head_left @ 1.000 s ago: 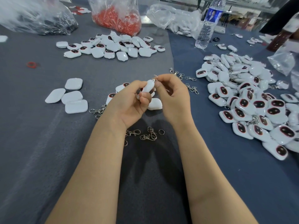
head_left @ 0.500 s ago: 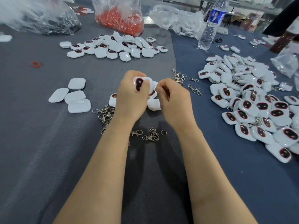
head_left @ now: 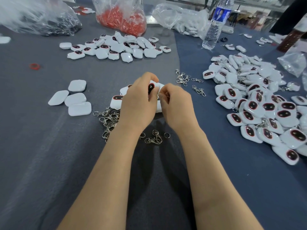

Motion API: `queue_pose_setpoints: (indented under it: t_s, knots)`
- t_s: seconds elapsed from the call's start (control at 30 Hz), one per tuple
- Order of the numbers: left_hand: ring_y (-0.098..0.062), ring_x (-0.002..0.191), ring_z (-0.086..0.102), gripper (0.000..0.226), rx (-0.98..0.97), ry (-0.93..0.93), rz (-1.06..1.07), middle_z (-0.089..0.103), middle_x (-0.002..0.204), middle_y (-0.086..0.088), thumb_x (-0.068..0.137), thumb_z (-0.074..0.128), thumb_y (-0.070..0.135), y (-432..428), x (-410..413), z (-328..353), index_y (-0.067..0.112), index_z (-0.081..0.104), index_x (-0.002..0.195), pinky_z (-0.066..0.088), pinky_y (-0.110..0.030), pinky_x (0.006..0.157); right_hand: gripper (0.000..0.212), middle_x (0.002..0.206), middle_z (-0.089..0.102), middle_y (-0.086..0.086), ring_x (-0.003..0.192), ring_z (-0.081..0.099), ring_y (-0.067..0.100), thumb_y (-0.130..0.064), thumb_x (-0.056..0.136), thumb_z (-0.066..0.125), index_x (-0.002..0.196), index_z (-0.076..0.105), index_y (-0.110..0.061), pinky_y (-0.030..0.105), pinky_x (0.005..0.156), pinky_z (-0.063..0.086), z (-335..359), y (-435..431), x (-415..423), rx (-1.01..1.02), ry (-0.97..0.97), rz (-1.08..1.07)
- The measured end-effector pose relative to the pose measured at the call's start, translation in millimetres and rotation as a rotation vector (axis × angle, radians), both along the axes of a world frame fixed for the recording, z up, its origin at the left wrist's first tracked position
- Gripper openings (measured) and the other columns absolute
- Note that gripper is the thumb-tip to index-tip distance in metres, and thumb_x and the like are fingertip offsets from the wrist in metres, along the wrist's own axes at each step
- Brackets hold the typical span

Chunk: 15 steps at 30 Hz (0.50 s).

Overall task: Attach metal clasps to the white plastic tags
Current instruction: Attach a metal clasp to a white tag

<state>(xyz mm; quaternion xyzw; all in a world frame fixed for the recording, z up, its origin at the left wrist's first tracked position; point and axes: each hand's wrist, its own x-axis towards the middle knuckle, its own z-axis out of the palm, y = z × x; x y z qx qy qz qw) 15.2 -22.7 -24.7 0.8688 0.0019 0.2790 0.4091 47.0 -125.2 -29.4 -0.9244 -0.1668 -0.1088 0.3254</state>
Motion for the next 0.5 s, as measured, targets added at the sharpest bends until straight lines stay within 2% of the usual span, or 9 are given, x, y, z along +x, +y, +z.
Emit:
queue_pose_setpoints:
  t_s: [0.07,0.13,0.2,0.23,0.3,0.37,0.43,0.5]
  knots:
    - [-0.017,0.084,0.053,0.017,0.021,-0.004,-0.012,0.054,0.092,0.007,0.094,0.051,0.012,-1.0,0.7,-1.0,0.015,0.055,0.11,0.046,-0.034,0.076,0.014,0.094,0.06,0.008,0.086,0.052,0.024,-0.017,0.097,0.047,0.093,0.059,-0.01,0.034,0.071,0.041,-0.7,-0.4,0.4,0.025,0.016,-0.013]
    - [-0.006,0.078,0.054,0.015,-0.089,-0.014,0.001,0.055,0.085,0.01,0.094,0.05,0.013,-0.9,2.2,0.2,0.016,0.055,0.107,0.045,-0.022,0.073,0.01,0.094,0.063,0.004,0.084,0.055,0.015,-0.018,0.094,0.052,0.092,0.061,-0.014,0.024,0.07,0.04,0.0,0.2,0.0,0.184,0.055,-0.017]
    - [0.005,0.07,0.053,0.011,-0.334,0.0,0.036,0.054,0.079,0.015,0.093,0.051,0.012,-0.5,5.0,2.7,0.019,0.054,0.1,0.04,-0.01,0.066,0.007,0.084,0.064,-0.005,0.071,0.054,0.0,-0.014,0.09,0.057,0.088,0.062,-0.019,0.01,0.062,0.038,2.2,1.5,-0.8,0.382,0.119,-0.004]
    - [0.004,0.065,0.053,0.009,-0.489,0.029,0.044,0.054,0.079,0.014,0.092,0.051,0.012,-0.5,6.2,3.7,0.019,0.054,0.097,0.042,-0.013,0.064,0.009,0.077,0.063,-0.011,0.066,0.053,-0.005,-0.012,0.089,0.059,0.086,0.062,-0.02,0.007,0.06,0.037,3.2,2.2,-1.1,0.45,0.139,0.004]
    - [0.0,0.052,0.05,0.007,-0.803,0.127,0.023,0.056,0.075,0.006,0.094,0.052,0.013,0.2,7.3,6.0,0.019,0.055,0.093,0.045,-0.018,0.053,0.008,0.069,0.061,-0.016,0.061,0.053,-0.009,-0.012,0.088,0.061,0.086,0.063,-0.02,0.005,0.059,0.038,4.1,3.3,-1.3,0.521,0.144,0.008]
    - [-0.001,0.042,0.045,0.011,-1.11,0.217,-0.037,0.056,0.065,0.003,0.095,0.05,0.011,2.4,7.3,8.6,0.015,0.056,0.087,0.042,-0.015,0.043,0.007,0.068,0.06,-0.017,0.061,0.055,-0.011,-0.011,0.089,0.062,0.086,0.064,-0.018,0.004,0.06,0.038,4.9,4.2,-2.6,0.571,0.119,0.02]
    - [-0.002,0.038,0.041,0.018,-1.385,0.262,-0.134,0.054,0.053,0.006,0.096,0.048,0.008,6.1,6.6,10.6,0.011,0.053,0.079,0.037,-0.012,0.039,0.008,0.071,0.06,-0.016,0.062,0.055,-0.011,-0.01,0.089,0.061,0.086,0.065,-0.016,0.004,0.062,0.038,5.8,5.2,-3.9,0.627,0.104,0.041]
    - [-0.002,0.037,0.038,0.021,-1.582,0.297,-0.197,0.051,0.047,0.005,0.096,0.048,0.008,9.2,6.3,10.8,0.008,0.05,0.076,0.035,-0.01,0.036,0.009,0.074,0.062,-0.014,0.065,0.056,-0.007,-0.011,0.09,0.06,0.086,0.066,-0.016,0.006,0.064,0.039,6.4,6.1,-4.5,0.635,0.083,0.044]
